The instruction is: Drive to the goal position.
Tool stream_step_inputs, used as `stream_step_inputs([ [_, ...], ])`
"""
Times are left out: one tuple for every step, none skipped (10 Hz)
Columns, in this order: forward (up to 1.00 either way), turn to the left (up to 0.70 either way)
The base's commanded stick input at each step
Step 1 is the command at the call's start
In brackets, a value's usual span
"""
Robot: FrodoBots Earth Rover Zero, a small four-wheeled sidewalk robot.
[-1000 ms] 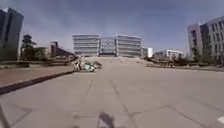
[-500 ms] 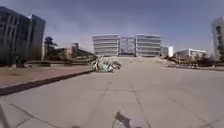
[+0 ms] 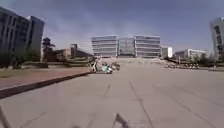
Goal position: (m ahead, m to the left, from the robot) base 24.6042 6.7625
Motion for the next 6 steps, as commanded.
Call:
stream_step_inputs([
  [1.0, 0.0],
  [1.0, 0.0],
  [1.0, -0.09],
  [1.0, -0.39],
  [1.0, -0.23],
  [1.0, 0.0],
])
